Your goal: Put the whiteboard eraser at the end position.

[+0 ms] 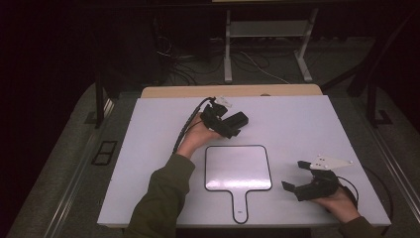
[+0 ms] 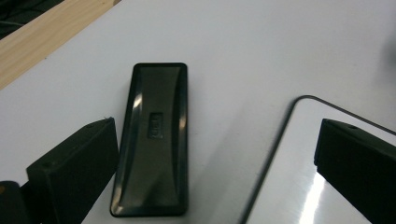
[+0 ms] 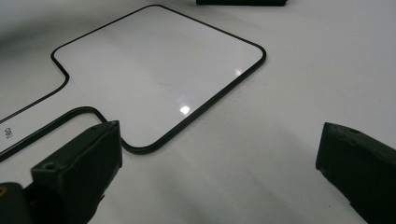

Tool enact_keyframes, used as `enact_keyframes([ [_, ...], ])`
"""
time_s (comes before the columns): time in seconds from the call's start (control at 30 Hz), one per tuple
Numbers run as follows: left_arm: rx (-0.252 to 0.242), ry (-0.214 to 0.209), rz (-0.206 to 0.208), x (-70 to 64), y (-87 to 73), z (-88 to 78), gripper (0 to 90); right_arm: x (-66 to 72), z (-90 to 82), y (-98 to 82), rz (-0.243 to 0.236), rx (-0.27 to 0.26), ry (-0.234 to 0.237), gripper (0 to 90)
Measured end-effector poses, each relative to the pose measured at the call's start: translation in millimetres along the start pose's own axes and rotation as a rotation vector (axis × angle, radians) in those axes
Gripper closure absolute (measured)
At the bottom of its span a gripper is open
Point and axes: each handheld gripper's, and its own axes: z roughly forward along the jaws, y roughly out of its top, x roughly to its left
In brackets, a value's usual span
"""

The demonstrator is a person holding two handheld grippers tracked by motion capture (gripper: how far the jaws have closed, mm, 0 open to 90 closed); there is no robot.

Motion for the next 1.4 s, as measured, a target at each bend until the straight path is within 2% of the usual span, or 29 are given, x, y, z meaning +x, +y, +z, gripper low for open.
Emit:
enact_keyframes([
  [0.27, -0.043, 0.019, 0.013, -20.4, -10.6, -19.1, 0.0, 2.6, 0.6, 0.4, -0.003, 0.002, -0.002, 0.0],
  [0.4, -0.053, 0.012, 0.013, -27.6, -17.6, -27.3, 0.0, 3.1, 0.9, 0.4, -0.004, 0.003, -0.001, 0.0],
  [0.63, -0.096, 0.011, 0.001, -35.8, -36.5, -40.1, 0.0, 2.5, 0.6, 0.3, -0.002, 0.004, -0.004, 0.0],
  [0.67, -0.104, 0.012, -0.014, -38.0, -40.4, -41.4, 0.0, 2.4, 0.5, 0.2, -0.001, 0.004, -0.004, 0.0],
  [0.77, -0.093, 0.014, -0.008, -41.0, -48.9, -45.0, 0.0, 2.0, 0.2, 0.3, 0.003, 0.004, -0.003, 0.0],
  [0.9, -0.103, 0.025, -0.014, -44.7, -58.4, -51.8, 0.0, 1.8, -0.5, 0.4, 0.003, -0.001, -0.003, 0.0],
  [1.0, -0.129, 0.025, -0.033, -46.2, -65.6, -57.4, 0.0, 1.9, -0.9, 0.3, 0.005, -0.001, -0.003, 0.0],
  [1.2, -0.146, 0.027, -0.030, -53.2, -78.9, -68.7, 0.0, 1.1, -0.7, 0.0, 0.004, -0.004, -0.004, 0.0],
  [1.4, -0.179, 0.040, -0.056, -57.7, -93.2, -82.3, 0.0, 1.4, -0.5, 0.0, 0.004, -0.003, -0.005, 0.0],
])
